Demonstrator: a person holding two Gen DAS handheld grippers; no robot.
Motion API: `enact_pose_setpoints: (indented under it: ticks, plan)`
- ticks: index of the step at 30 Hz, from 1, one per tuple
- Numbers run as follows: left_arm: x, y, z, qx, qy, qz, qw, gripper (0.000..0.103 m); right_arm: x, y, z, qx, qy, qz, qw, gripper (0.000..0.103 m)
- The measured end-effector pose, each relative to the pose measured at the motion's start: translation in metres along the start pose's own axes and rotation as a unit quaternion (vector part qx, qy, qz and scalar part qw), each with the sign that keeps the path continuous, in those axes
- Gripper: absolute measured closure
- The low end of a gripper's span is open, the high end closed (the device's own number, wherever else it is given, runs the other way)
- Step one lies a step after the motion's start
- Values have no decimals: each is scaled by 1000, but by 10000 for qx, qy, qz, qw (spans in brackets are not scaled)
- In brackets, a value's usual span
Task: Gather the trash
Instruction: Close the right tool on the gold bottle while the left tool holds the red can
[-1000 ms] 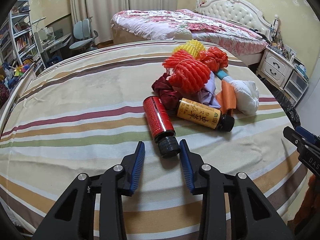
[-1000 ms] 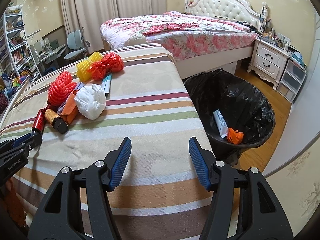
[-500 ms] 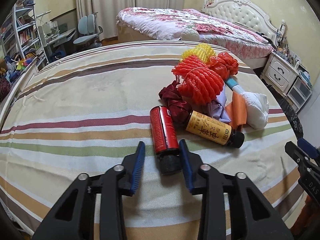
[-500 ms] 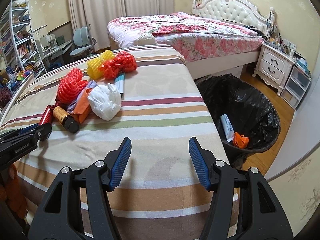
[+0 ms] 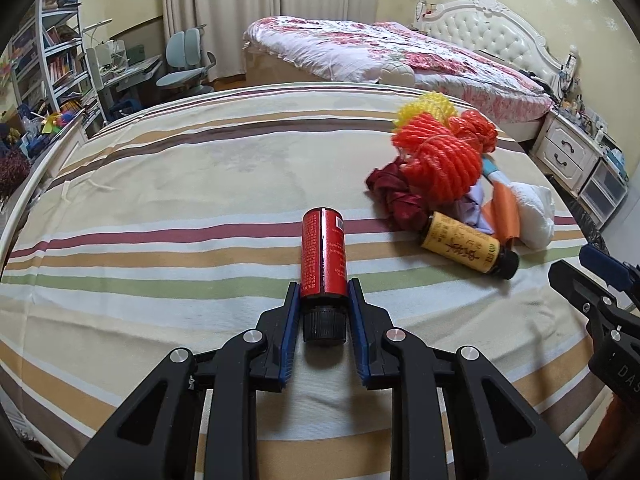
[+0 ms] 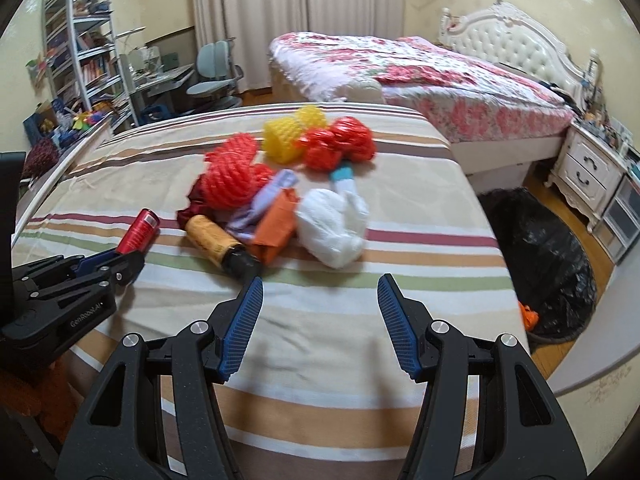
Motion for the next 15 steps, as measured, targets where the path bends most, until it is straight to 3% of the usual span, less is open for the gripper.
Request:
enact_pose_setpoints:
  ticks: [10, 15]
  plan:
    - [5, -1, -29, -112, -201, 12, 9997, 78, -11, 19, -9, 207, -85, -69, 9997, 45]
    - [6, -1, -34, -85, -262, 28, 9996, 78, -2, 20, -25, 111, -278, -206, 9993, 45]
Point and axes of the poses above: each gripper's, at about its wrist camera, not at the fingertips, and y roughly the way its jaws point, z to its right, x to its underside, the point moved 5 cm from there along y, roughly the way its jaws point, and after that the axes turned 11 degrees about y, right-handed, at the moved point
